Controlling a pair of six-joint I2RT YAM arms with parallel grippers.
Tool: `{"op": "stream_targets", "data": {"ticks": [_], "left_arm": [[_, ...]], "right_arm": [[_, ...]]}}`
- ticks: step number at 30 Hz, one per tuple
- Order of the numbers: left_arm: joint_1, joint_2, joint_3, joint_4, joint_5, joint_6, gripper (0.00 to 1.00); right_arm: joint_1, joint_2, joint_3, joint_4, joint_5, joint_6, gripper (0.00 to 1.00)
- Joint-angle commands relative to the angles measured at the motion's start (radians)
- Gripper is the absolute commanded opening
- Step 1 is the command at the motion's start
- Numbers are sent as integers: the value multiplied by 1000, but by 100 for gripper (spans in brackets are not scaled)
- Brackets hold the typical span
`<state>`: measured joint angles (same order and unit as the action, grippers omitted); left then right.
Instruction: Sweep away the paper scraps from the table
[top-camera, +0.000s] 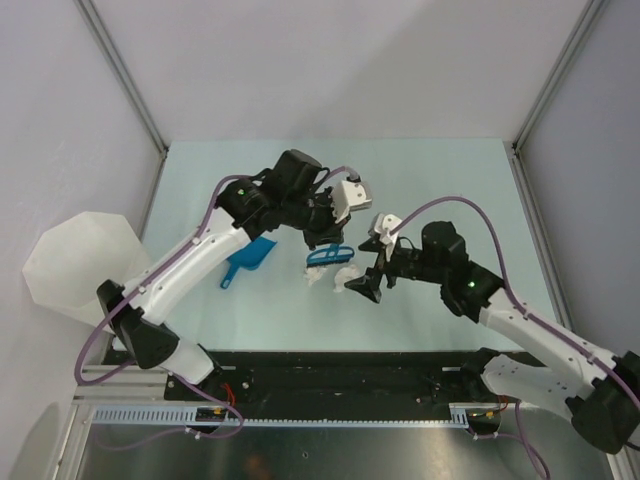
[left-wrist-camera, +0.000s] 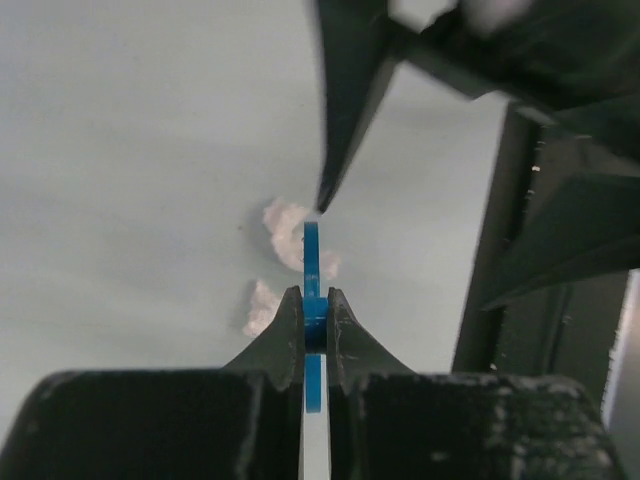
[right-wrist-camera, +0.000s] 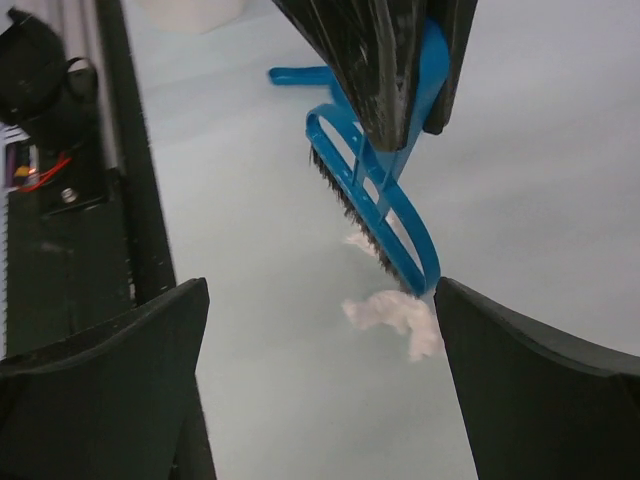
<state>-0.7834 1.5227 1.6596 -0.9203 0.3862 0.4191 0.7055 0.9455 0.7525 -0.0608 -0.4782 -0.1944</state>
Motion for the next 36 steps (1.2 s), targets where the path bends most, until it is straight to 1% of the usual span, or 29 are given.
{"op": "stream_targets", "data": {"ticks": [1, 4, 6, 8, 10, 11, 12, 13, 14, 15, 16, 18, 19, 20, 21, 22, 24, 26, 30, 32, 34, 35, 36], "left_arm": [[-5, -71, 63, -103, 207, 53, 0], [-5, -85, 49, -129, 262, 60, 0], [-5, -98, 34, -135, 296, 58, 0], [-7, -105, 25, -143, 312, 63, 0], [-8, -110, 23, -149, 315, 69, 0], [-7, -111, 25, -149, 315, 70, 0], [-7, -110, 28, -149, 315, 70, 0], [-7, -108, 32, -149, 313, 69, 0], [-7, -107, 43, -149, 313, 66, 0], [-7, -102, 48, -149, 318, 64, 0], [-7, -99, 52, -147, 319, 64, 0], [-7, -90, 66, -147, 304, 61, 0], [-8, -81, 72, -149, 284, 50, 41], [-4, -73, 81, -149, 232, 40, 63], [1, -70, 84, -149, 215, 30, 91], [10, -67, 86, -147, 209, 29, 99], [45, -68, 85, -144, 238, 35, 100], [65, -67, 74, -140, 266, 38, 100], [67, -65, 25, -120, 275, 89, 100], [65, -46, 12, -108, 252, 87, 100], [65, -30, 12, -106, 224, 83, 100], [65, -32, 8, -107, 223, 83, 99], [65, -35, 2, -107, 233, 87, 92]], "right_arm": [[-17, 87, 56, 119, -204, -5, 100], [-24, 137, 68, 151, -191, 12, 97], [-21, 163, 76, 161, -226, 22, 93], [-18, 197, 79, 179, -256, 33, 87], [-17, 214, 82, 184, -276, 36, 77], [-17, 225, 82, 185, -304, 38, 62], [-17, 229, 82, 191, -322, 44, 54], [-12, 234, 82, 203, -339, 55, 34], [-8, 240, 82, 207, -361, 56, 23], [-5, 246, 85, 207, -367, 55, 8], [-5, 246, 84, 204, -370, 56, 0], [-9, 234, 84, 197, -373, 64, 0], [-18, 227, 84, 191, -364, 75, 0], [-38, 220, 85, 187, -349, 101, 0], [-52, 204, 84, 185, -340, 116, 0], [-64, 196, 82, 185, -320, 131, 0], [-87, 182, 81, 196, -295, 180, 0], [-96, 165, 80, 205, -281, 190, 0], [-90, 142, 80, 254, -367, 227, 0], [-74, 127, 82, 257, -430, 198, 0], [-41, 115, 82, 230, -436, 144, 0], [-38, 104, 82, 222, -441, 136, 0], [-43, 101, 81, 214, -445, 136, 0]]}}
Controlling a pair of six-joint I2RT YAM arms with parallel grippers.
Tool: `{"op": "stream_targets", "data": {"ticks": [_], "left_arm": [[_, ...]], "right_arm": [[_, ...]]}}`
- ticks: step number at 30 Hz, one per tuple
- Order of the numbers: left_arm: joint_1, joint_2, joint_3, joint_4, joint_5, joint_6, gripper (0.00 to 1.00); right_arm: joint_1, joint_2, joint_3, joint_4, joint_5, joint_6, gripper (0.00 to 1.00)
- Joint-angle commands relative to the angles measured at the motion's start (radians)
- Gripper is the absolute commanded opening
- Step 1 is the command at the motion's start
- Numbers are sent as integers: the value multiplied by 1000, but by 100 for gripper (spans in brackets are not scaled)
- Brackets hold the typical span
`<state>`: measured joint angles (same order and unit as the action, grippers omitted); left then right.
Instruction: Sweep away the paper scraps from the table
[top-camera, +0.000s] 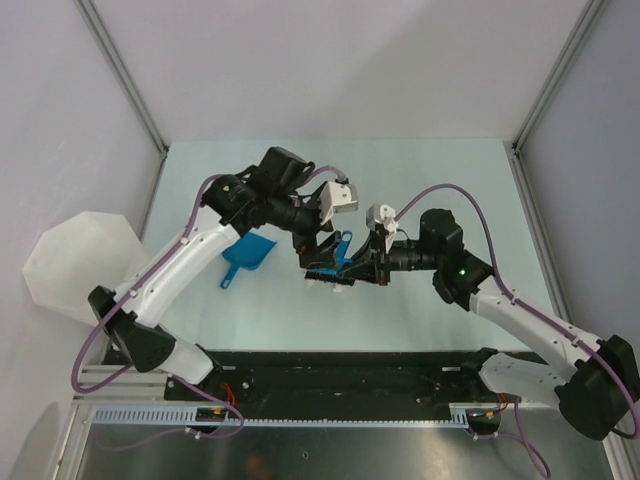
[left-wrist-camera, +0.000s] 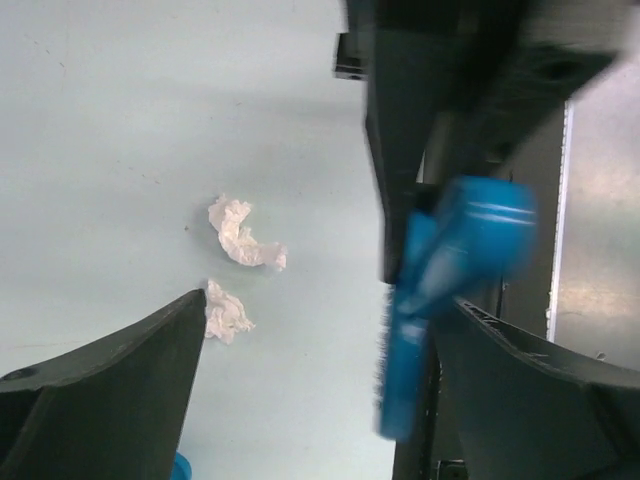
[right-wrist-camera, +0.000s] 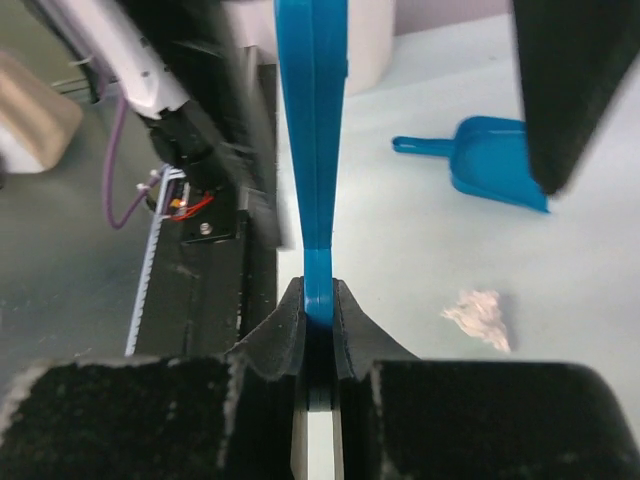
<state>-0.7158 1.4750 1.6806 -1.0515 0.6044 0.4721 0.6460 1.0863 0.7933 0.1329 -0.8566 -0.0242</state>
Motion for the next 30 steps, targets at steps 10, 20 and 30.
{"op": "stream_targets", "data": {"ticks": [10, 20, 30], "left_arm": [[-5, -35, -91, 25, 116, 80, 0], [-27, -28, -131, 24, 61, 111, 0], [-68, -32, -128, 24, 41, 123, 0]], "right_arm": [[-20, -66, 41, 10, -78, -33, 0], [-114, -117, 53, 178, -56, 136, 100], [-114, 20, 161, 246, -59, 294, 50]]}}
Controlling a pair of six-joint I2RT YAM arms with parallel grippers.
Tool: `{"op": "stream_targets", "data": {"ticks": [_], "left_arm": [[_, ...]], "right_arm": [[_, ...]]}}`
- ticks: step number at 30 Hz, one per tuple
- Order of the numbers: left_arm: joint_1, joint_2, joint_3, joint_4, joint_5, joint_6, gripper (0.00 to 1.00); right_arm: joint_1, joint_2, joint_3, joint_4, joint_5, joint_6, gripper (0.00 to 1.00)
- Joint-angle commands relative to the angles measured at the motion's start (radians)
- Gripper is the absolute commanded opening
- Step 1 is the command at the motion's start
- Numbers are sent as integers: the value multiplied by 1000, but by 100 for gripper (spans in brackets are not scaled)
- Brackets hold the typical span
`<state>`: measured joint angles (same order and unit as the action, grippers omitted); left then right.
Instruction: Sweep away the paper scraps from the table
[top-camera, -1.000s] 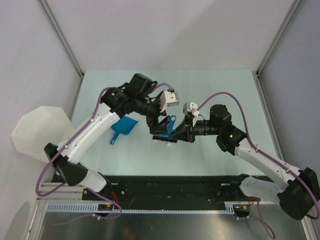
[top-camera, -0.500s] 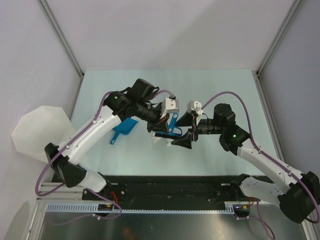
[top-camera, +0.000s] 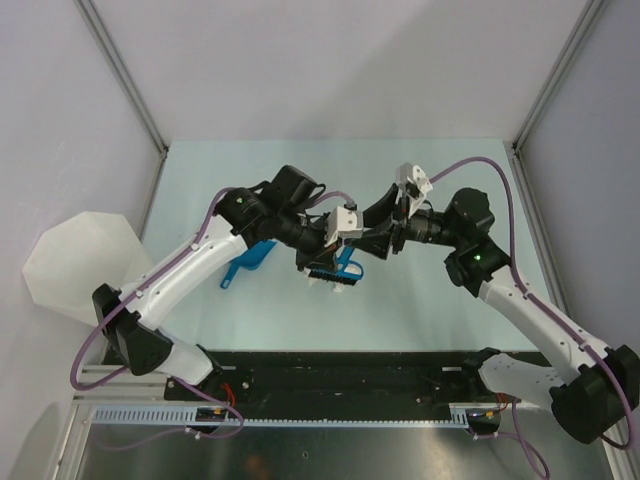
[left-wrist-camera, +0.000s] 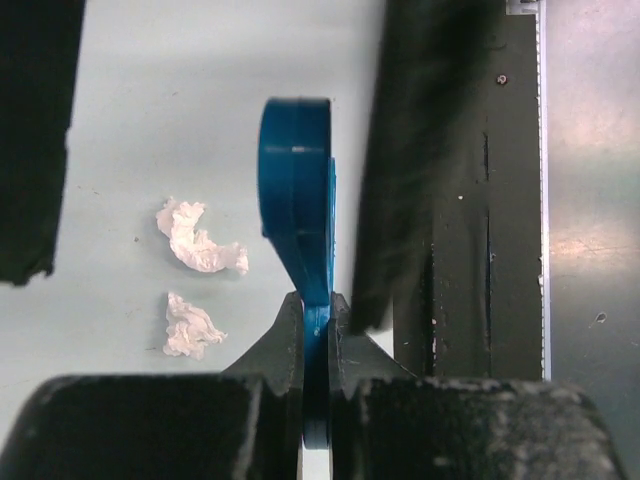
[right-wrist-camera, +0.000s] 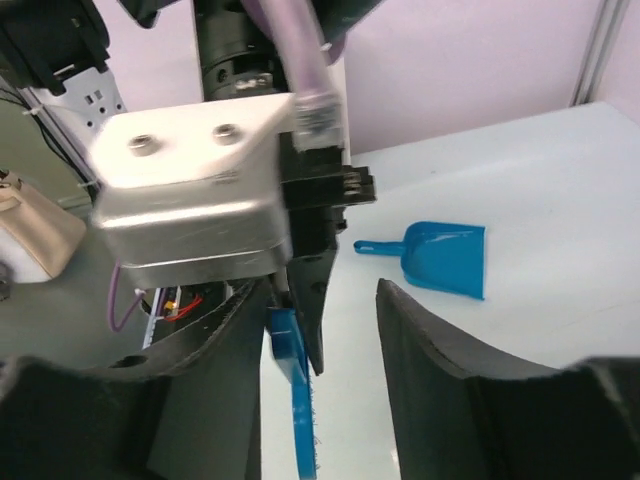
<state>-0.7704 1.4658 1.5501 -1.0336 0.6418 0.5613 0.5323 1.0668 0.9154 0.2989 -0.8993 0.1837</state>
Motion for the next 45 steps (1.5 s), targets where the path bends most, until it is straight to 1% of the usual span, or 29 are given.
{"op": "stream_targets", "data": {"ticks": [1, 3, 5, 6, 8, 11, 12, 13, 15, 18, 19, 20, 21, 22, 23, 24, 25, 26, 27, 28, 29, 30, 31, 32, 34, 36, 40, 43, 45], "left_arm": [[-15, -22, 5, 6, 2, 31, 0], [-15, -24, 10, 6, -1, 22, 0], [-15, -33, 13, 7, -5, 23, 0], [-13, -36, 13, 6, -7, 26, 0], [-15, -38, 11, 6, -17, 29, 0], [-13, -33, 15, 6, -24, 32, 0], [-15, -32, 16, 6, -24, 29, 0], [-13, -32, 21, 6, -22, 31, 0], [-15, -35, 22, 7, -22, 28, 0], [-13, -41, 27, 6, -37, 34, 0], [-13, -38, 33, 7, -56, 19, 16], [-13, -24, 42, 9, -89, 6, 46], [-7, -12, 63, 17, -181, -20, 71], [0, 1, 76, 21, -236, -78, 99], [12, 13, 90, 24, -284, -105, 100], [49, 36, 108, 26, -371, -130, 100], [72, 42, 111, 27, -405, -165, 100], [97, 50, 108, 29, -437, -175, 100], [147, 56, 85, 35, -468, -175, 100], [172, 59, 65, 37, -532, -164, 100], [198, 62, 38, 38, -551, -152, 100], [256, 64, -22, 46, -571, -146, 100], [282, 74, -51, 50, -629, -149, 100], [333, 76, -86, 55, -640, -146, 100], [368, 62, -203, 98, -741, -141, 100], [411, 38, -319, 153, -766, -130, 100], [468, 16, -448, 207, -740, -121, 100], [531, 33, -499, 248, -699, -109, 100], [566, 76, -518, 291, -686, -110, 100]], "right_arm": [[6, 45, 45, 85, -27, 89, 45], [9, 58, 56, 48, -46, 66, 42], [9, 56, 56, -6, -53, 31, 47], [9, 50, 56, -23, -64, 20, 53], [9, 48, 56, -56, -78, 7, 52], [18, 47, 57, -66, -92, 3, 33], [23, 47, 59, -76, -92, -13, 22], [26, 47, 62, -108, -92, -24, 19], [37, 48, 73, -154, -79, -74, 2], [37, 41, 76, -221, -18, -119, 0], [35, 29, 76, -242, 17, -119, 0], [32, 21, 76, -254, 143, -118, 0], [29, 13, 76, -270, 236, -122, 0], [31, 6, 74, -294, 352, -127, 0], [37, -1, 74, -331, 590, -131, 0], [47, -4, 73, -343, 696, -138, 0], [57, -4, 68, -346, 791, -144, 0], [63, -7, 60, -339, 947, -150, 0], [73, -8, 50, -310, 1015, -156, 0], [93, -10, 22, -308, 1071, -176, 0], [100, -16, 8, -266, 1165, -181, 0], [109, -15, -6, -250, 1207, -181, 0], [121, -14, -36, -215, 1244, -206, 0], [126, -19, -49, -201, 1292, -219, 0], [123, -21, -82, -179, 1295, -219, 0], [123, -21, -101, -169, 1289, -214, 0], [120, -7, -127, -162, 1260, -204, 0], [118, -2, -141, -162, 1251, -193, 0], [118, -4, -150, -150, 1252, -188, 0]]}}
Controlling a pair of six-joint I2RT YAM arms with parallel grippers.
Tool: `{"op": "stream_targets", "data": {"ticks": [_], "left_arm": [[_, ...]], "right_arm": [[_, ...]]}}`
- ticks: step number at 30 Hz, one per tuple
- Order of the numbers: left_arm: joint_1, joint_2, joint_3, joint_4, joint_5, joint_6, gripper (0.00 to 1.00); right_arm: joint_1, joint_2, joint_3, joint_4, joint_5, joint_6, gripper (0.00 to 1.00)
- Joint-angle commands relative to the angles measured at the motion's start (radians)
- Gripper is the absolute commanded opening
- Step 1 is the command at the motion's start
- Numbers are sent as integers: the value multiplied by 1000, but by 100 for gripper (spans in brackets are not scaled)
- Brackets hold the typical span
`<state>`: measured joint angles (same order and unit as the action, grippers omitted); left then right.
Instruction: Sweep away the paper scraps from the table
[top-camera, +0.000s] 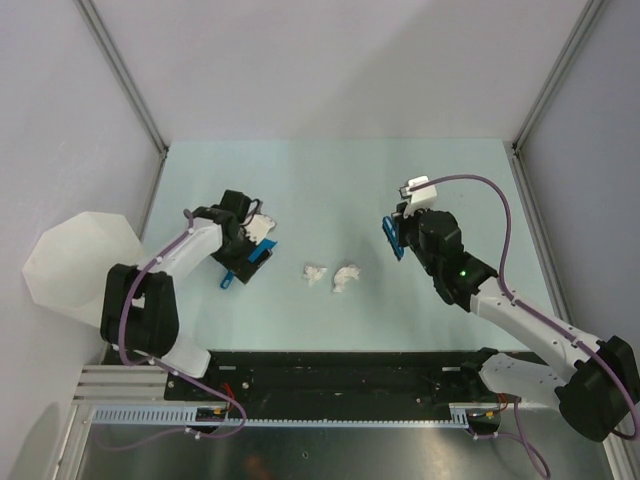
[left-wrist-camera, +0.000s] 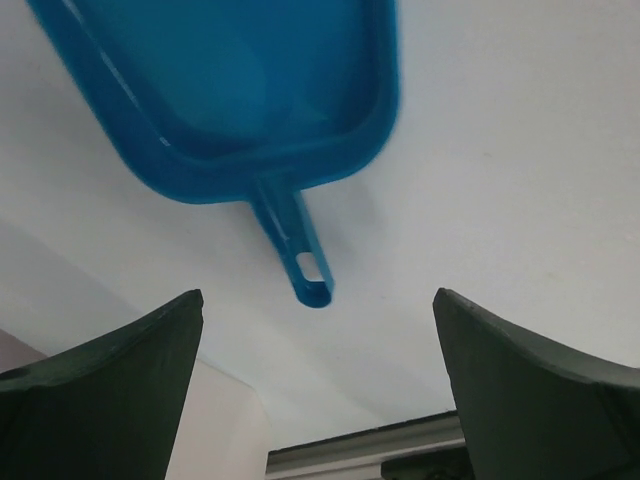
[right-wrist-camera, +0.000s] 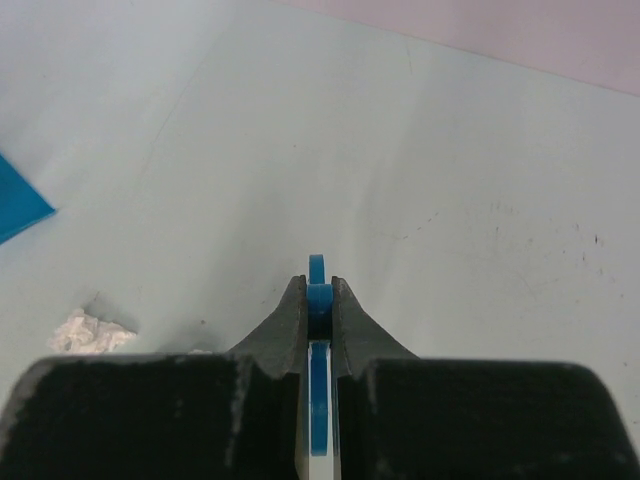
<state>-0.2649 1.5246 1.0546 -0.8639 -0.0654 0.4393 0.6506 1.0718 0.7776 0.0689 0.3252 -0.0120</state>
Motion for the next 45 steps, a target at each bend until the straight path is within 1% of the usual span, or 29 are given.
{"op": "stream_targets", "data": {"ticks": [1, 3, 4, 5, 8, 9, 11, 12, 14, 15, 16, 17, 18, 19, 22, 23, 25, 26, 27, 31, 32, 34, 35, 37, 38, 40, 41, 44, 45], "left_arm": [[65, 31, -28, 135, 30, 16, 98], [73, 65, -53, 181, 93, 24, 89], [73, 77, -60, 192, 101, 24, 88], [73, 97, -71, 215, 102, 19, 87], [78, 129, -87, 242, 73, 18, 78], [79, 146, -88, 247, 70, 21, 72], [85, 161, -93, 253, 67, 18, 63], [85, 170, -96, 255, 67, 18, 56], [85, 167, -110, 252, 68, 19, 48], [85, 164, -117, 252, 70, 21, 39], [87, 151, -126, 253, 76, 27, 33], [85, 143, -145, 252, 79, 33, 17], [87, 132, -154, 252, 82, 38, 7], [85, 109, -163, 252, 84, 41, 0], [79, 51, -197, 243, 76, 73, 0], [75, -1, -217, 237, 35, 100, 0], [40, -50, -238, 218, -26, 139, 0], [24, -88, -260, 198, -74, 186, 0], [9, -108, -266, 172, -83, 211, 0], [-51, -152, -254, -50, -24, 289, 0], [-60, -155, -251, -69, -17, 300, 0], [-89, -152, -249, -98, -22, 308, 0], [-97, -146, -242, -103, -22, 306, 0], [-114, -112, -225, -112, -13, 303, 0], [-117, -98, -202, -115, -4, 297, 0], [-126, -51, -174, -119, 27, 289, 0], [-129, -34, -148, -119, 36, 285, 0], [-143, 9, -114, -122, 56, 282, 0], [-152, 19, -108, -122, 56, 280, 0]], "right_arm": [[-2, -7, -15, 84, 25, 7, 0], [-2, -9, -17, 89, 20, 3, 0], [0, -9, -17, 89, 14, 0, 0], [3, -9, -17, 88, 12, -3, 0], [4, -21, -23, 89, 2, -6, 0], [6, -22, -32, 92, 2, -6, 0], [7, -35, -38, 98, -6, -6, 0], [7, -39, -40, 100, -6, -5, 0], [14, -49, -47, 101, -5, -3, 0], [18, -50, -49, 103, -3, -2, 0], [27, -50, -51, 103, 6, -2, 0], [33, -53, -51, 104, 9, 1, 0], [40, -53, -54, 109, 17, 3, 0], [49, -53, -55, 114, 20, 6, 0], [87, -39, -61, 158, 35, 7, 0], [110, -29, -60, 196, 41, 7, 0], [129, 8, -61, 244, 70, 7, 0], [151, 22, -61, 302, 77, 7, 0], [164, 36, -61, 333, 96, 7, 0], [248, 117, -60, 489, 112, 81, 0], [265, 134, -60, 546, 126, 92, 0], [314, 172, -58, 597, 182, 121, 0], [328, 227, -55, 639, 199, 121, 0], [345, 289, -29, 654, 248, 119, 0], [345, 344, -15, 641, 261, 110, 0], [354, 398, 38, 591, 305, 87, 0], [359, 439, 57, 573, 340, 48, 0], [386, 487, 86, 539, 405, -8, 0], [386, 493, 88, 533, 405, -2, 0]]}}
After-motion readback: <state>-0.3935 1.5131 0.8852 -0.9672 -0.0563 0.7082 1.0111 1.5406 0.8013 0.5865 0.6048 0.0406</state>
